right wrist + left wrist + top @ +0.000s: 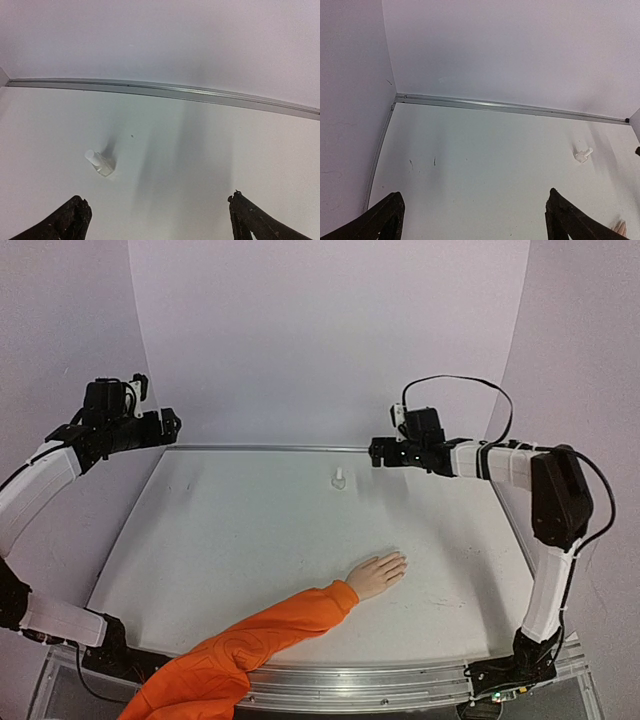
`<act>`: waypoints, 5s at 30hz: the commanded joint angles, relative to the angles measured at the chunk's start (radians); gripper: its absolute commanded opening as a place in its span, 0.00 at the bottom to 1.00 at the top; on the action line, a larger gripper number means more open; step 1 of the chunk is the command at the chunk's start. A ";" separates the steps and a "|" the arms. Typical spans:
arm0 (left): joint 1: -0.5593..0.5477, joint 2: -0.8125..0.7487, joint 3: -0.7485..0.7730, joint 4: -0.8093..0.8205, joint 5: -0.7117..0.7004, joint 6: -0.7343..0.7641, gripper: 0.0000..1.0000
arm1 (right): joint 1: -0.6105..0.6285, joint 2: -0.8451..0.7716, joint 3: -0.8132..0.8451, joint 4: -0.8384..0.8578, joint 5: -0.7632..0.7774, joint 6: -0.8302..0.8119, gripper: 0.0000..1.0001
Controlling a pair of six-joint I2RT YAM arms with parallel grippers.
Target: Paint the nails
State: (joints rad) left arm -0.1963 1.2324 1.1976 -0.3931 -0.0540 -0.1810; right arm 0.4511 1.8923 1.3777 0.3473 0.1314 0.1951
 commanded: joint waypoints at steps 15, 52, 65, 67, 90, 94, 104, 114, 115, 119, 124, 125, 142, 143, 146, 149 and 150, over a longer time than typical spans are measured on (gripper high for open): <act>0.008 -0.022 0.082 -0.061 0.119 0.077 0.99 | 0.154 0.613 0.718 -0.128 -0.057 -0.008 0.78; -0.021 -0.048 0.080 -0.055 0.140 0.088 1.00 | 0.159 0.691 0.796 -0.201 0.085 0.003 0.33; -0.021 -0.041 0.086 -0.056 0.194 0.075 0.99 | 0.158 0.698 0.805 -0.208 0.083 0.009 0.14; -0.021 -0.039 0.085 -0.055 0.207 0.066 0.99 | 0.158 0.687 0.804 -0.213 0.077 0.014 0.11; -0.184 0.211 0.095 0.067 0.849 -0.021 0.96 | 0.248 0.043 0.153 -0.005 -0.544 0.262 0.00; -0.226 0.238 0.074 0.109 0.932 -0.001 0.93 | 0.298 0.003 0.144 0.026 -0.641 0.295 0.00; -0.265 0.267 0.058 0.125 1.083 0.100 0.74 | 0.345 -0.057 0.132 0.123 -0.751 0.360 0.00; -0.280 0.295 0.060 0.131 1.134 0.119 0.62 | 0.344 -0.086 0.109 0.219 -0.803 0.425 0.00; -0.281 0.297 0.061 0.131 1.134 0.119 0.62 | 0.346 -0.082 0.113 0.223 -0.810 0.428 0.00; -0.284 0.297 0.063 0.131 1.133 0.118 0.55 | 0.346 -0.062 0.136 0.223 -0.831 0.428 0.00; -0.289 0.305 0.065 0.131 1.127 0.112 0.39 | 0.348 -0.045 0.148 0.223 -0.833 0.428 0.00; -0.290 0.305 0.065 0.131 1.124 0.112 0.39 | 0.349 -0.043 0.149 0.223 -0.832 0.430 0.00; -0.315 0.323 0.079 0.132 1.149 0.100 0.35 | 0.364 -0.011 0.183 0.208 -0.831 0.415 0.00; -0.316 0.324 0.079 0.132 1.149 0.100 0.33 | 0.365 -0.011 0.184 0.207 -0.830 0.414 0.00; -0.318 0.325 0.080 0.131 1.148 0.098 0.27 | 0.368 -0.005 0.189 0.202 -0.828 0.412 0.00; -0.318 0.320 0.080 0.131 1.141 0.099 0.19 | 0.372 0.001 0.199 0.189 -0.827 0.404 0.00; -0.318 0.318 0.080 0.131 1.137 0.100 0.16 | 0.372 0.001 0.199 0.185 -0.824 0.401 0.00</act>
State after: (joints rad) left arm -0.5098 1.5593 1.2373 -0.2977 1.0752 -0.0723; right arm 0.8131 1.8862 1.5173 0.4923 -0.6697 0.6220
